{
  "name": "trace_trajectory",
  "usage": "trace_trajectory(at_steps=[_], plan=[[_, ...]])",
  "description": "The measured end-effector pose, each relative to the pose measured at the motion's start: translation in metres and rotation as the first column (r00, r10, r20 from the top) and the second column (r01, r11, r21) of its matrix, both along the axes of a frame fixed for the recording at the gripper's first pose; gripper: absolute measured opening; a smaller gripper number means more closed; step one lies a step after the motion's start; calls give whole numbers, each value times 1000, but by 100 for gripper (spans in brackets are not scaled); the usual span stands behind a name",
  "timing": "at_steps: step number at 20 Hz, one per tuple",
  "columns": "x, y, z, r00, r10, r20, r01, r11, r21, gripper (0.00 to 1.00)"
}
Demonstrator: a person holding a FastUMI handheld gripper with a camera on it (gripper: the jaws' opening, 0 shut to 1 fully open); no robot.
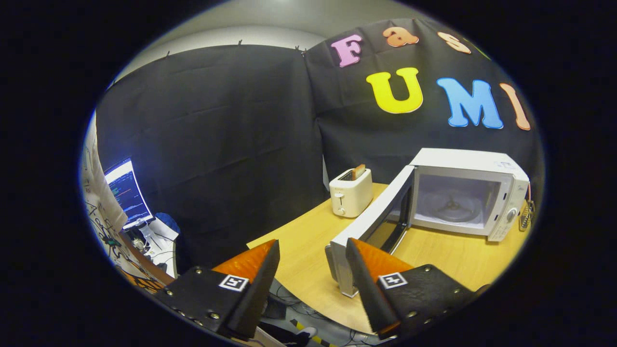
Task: Open the microwave, put the food inside, and close the microwave door.
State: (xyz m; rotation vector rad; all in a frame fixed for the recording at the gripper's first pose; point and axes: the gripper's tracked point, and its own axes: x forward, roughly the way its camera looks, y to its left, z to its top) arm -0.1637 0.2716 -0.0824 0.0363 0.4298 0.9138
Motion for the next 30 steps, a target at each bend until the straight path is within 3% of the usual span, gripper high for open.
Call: trace_trajectory(at_steps=[1, 2, 10, 17, 23, 30], plan=[[5, -12, 4, 1000, -12, 20, 12, 1000, -1, 91], [11, -24, 9, 999, -29, 36, 29, 1000, 2, 97], [59, -128, 3, 972, -219, 86, 222, 974, -37, 98], [72, -200, -44, 931, -364, 13, 364, 927, -91, 98], [65, -233, -98, 898, -425, -111, 408, 901, -147, 98], [48, -252, -155, 861, -442, -250, 388, 891, -236, 98]])
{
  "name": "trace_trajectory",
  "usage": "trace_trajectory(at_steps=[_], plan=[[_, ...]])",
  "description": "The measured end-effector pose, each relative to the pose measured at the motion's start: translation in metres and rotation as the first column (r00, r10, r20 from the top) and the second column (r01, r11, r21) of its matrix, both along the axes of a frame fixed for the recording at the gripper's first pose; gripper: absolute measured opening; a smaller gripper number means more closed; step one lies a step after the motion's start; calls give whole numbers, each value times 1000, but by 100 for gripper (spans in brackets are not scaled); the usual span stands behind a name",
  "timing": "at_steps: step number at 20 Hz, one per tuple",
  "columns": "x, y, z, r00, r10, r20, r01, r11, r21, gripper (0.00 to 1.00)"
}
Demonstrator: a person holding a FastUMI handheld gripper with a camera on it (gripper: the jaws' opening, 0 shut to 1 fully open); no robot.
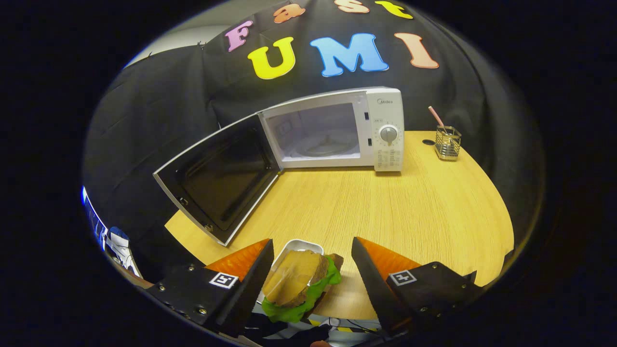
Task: Open the microwave, put the food inside, and close the microwave door.
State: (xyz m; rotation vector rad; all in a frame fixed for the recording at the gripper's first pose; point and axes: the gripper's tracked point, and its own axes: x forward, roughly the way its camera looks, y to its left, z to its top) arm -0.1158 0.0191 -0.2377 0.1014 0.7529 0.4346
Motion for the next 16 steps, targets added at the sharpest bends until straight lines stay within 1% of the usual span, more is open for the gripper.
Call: trace_trajectory(at_steps=[6, 9, 11, 13, 14, 16], plan=[[-14, 1, -30, 992, 2, -124, 0, 1000, 13, 98], [-21, 4, -41, 980, -4, -199, 9, 1000, 24, 98], [-26, 6, -46, 969, -7, -248, 16, 999, 34, 96], [-25, 12, -45, 960, -14, -281, 35, 997, 68, 82], [-24, 13, -45, 956, -24, -291, 46, 996, 72, 70], [-24, 15, -44, 949, -39, -312, 67, 995, 77, 58]])
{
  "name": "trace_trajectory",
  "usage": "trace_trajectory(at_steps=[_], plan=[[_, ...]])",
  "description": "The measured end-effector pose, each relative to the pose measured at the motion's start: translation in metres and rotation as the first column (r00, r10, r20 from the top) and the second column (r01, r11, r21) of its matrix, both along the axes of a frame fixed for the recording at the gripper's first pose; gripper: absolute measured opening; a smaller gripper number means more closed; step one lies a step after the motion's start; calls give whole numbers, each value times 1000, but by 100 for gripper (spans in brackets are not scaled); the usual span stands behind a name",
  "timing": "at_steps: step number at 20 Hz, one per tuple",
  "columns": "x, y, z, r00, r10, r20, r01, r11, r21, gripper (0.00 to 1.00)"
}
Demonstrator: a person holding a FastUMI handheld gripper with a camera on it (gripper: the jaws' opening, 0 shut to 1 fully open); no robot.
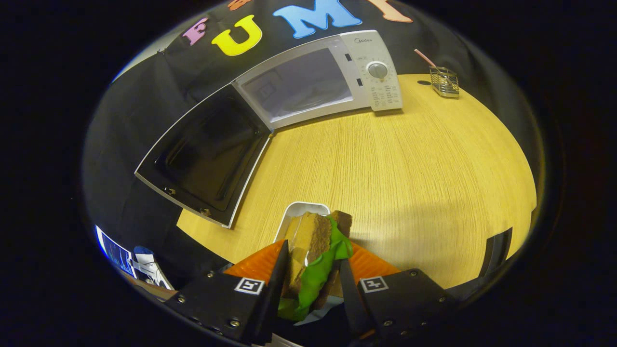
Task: Open the microwave, put the food inside, and close the microwave door.
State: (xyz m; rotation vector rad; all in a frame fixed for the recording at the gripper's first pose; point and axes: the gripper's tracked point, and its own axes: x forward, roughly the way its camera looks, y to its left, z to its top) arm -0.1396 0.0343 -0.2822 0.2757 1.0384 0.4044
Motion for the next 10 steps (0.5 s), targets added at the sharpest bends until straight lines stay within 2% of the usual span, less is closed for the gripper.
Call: trace_trajectory(at_steps=[1, 2, 3, 4, 10], plan=[[0, 2, 3, 1000, -8, -8, 8, 1000, 14, 57], [0, 5, 3, 1000, -11, -22, 11, 1000, 25, 44], [4, 4, 4, 999, -30, -16, 30, 999, 19, 44], [1, 6, 6, 999, -25, -31, 25, 999, 20, 31], [2, 13, 30, 1000, 21, 11, -21, 1000, -22, 31]])
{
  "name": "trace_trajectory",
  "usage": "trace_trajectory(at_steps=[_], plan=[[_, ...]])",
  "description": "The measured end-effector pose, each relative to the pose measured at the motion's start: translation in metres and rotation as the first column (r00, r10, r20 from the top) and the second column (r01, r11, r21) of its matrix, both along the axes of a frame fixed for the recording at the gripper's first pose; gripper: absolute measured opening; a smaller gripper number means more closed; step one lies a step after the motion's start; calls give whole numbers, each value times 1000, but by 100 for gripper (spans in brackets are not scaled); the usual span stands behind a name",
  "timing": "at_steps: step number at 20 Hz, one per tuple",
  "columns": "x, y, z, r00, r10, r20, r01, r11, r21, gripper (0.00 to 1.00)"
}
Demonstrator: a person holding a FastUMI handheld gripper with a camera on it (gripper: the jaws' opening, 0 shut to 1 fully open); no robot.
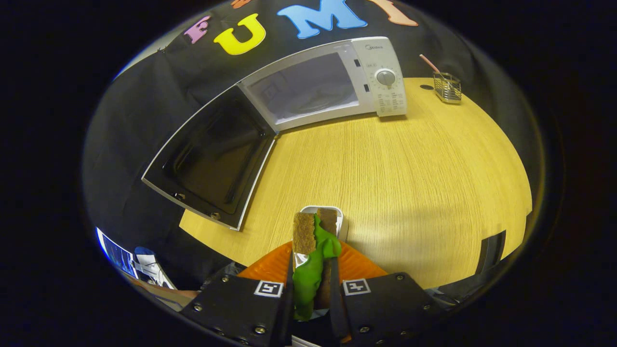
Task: Open the microwave, put the food inside, and close the microwave door.
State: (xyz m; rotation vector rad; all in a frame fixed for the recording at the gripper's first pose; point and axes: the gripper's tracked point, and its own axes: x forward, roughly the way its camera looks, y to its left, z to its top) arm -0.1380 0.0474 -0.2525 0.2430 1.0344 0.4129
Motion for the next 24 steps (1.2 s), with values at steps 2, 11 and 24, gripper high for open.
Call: trace_trajectory(at_steps=[2, 11, 24], plan=[[4, 0, 12, 1000, -14, 16, 14, 1000, 14, 30], [50, 27, 64, 986, -115, 121, 100, 987, 127, 31], [148, 94, 98, 927, -297, 229, 229, 933, 279, 30]])
